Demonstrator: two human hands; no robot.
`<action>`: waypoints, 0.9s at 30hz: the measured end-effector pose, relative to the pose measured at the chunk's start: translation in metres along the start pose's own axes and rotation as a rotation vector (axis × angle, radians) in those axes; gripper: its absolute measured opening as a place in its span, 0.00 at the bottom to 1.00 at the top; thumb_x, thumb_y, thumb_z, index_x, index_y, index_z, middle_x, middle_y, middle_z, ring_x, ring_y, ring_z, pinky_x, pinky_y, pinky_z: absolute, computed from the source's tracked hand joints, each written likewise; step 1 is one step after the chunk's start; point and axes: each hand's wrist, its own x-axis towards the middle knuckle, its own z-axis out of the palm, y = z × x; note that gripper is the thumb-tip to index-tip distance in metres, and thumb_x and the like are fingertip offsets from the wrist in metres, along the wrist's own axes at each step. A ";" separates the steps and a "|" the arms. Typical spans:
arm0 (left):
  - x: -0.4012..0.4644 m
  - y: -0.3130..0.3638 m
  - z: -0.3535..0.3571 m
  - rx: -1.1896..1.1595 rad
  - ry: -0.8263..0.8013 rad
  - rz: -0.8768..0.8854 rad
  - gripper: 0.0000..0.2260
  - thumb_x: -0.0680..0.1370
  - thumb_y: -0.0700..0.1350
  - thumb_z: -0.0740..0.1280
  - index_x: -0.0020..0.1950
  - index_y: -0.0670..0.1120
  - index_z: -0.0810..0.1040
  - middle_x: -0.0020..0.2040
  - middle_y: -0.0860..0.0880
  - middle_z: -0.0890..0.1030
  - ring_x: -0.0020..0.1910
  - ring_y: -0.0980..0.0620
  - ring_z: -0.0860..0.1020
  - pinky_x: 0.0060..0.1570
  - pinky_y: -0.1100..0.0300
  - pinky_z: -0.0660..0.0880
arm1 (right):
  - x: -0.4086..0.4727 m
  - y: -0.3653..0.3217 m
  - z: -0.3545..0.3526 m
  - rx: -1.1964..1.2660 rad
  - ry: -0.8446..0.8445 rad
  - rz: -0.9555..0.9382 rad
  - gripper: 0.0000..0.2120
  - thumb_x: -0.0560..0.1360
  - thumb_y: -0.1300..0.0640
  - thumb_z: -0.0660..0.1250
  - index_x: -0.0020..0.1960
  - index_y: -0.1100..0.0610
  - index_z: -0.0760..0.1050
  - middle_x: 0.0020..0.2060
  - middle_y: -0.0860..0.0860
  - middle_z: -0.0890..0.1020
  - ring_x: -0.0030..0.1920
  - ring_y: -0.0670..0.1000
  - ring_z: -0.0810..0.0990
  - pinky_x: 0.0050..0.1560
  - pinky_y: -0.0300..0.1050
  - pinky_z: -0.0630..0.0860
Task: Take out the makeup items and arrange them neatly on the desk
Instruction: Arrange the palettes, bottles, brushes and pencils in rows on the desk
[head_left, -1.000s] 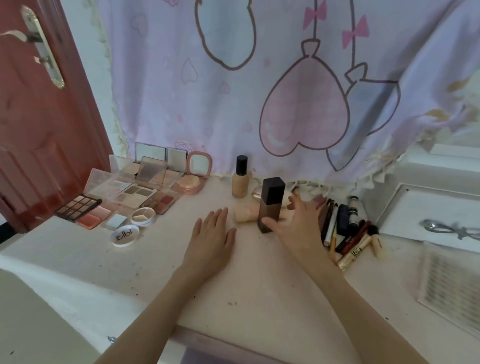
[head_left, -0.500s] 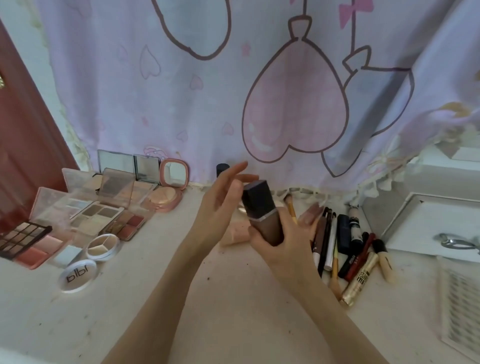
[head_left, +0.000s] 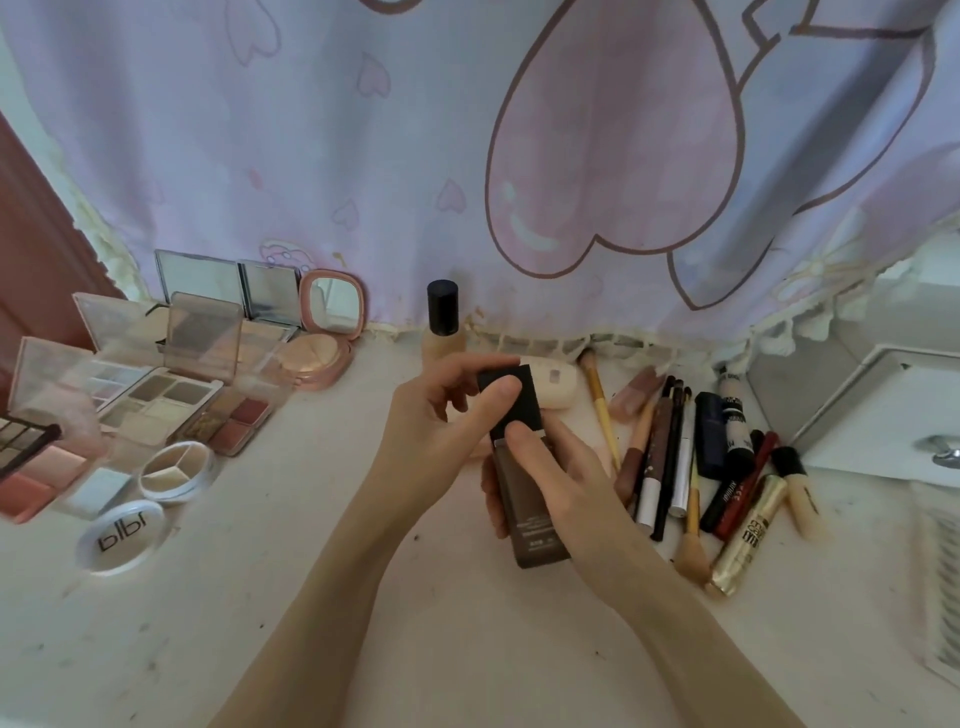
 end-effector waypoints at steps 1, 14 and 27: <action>-0.001 0.001 0.001 -0.025 -0.002 0.004 0.09 0.71 0.54 0.66 0.50 0.59 0.80 0.45 0.49 0.82 0.48 0.43 0.78 0.51 0.41 0.76 | -0.001 0.000 0.001 -0.010 0.029 -0.028 0.09 0.77 0.51 0.61 0.52 0.56 0.70 0.32 0.53 0.79 0.27 0.49 0.77 0.29 0.41 0.74; -0.003 0.004 0.003 -0.202 0.014 0.000 0.08 0.73 0.46 0.67 0.51 0.52 0.80 0.46 0.57 0.83 0.47 0.58 0.81 0.43 0.68 0.75 | 0.000 0.002 0.005 -0.158 0.102 -0.153 0.02 0.77 0.50 0.60 0.47 0.47 0.70 0.32 0.53 0.76 0.26 0.48 0.74 0.26 0.38 0.71; 0.003 -0.003 -0.004 -0.297 0.115 -0.006 0.07 0.73 0.47 0.66 0.46 0.54 0.82 0.45 0.56 0.83 0.47 0.59 0.80 0.42 0.70 0.75 | 0.004 0.000 0.011 -0.199 0.053 -0.097 0.04 0.76 0.54 0.64 0.47 0.51 0.69 0.33 0.52 0.77 0.27 0.47 0.75 0.28 0.38 0.73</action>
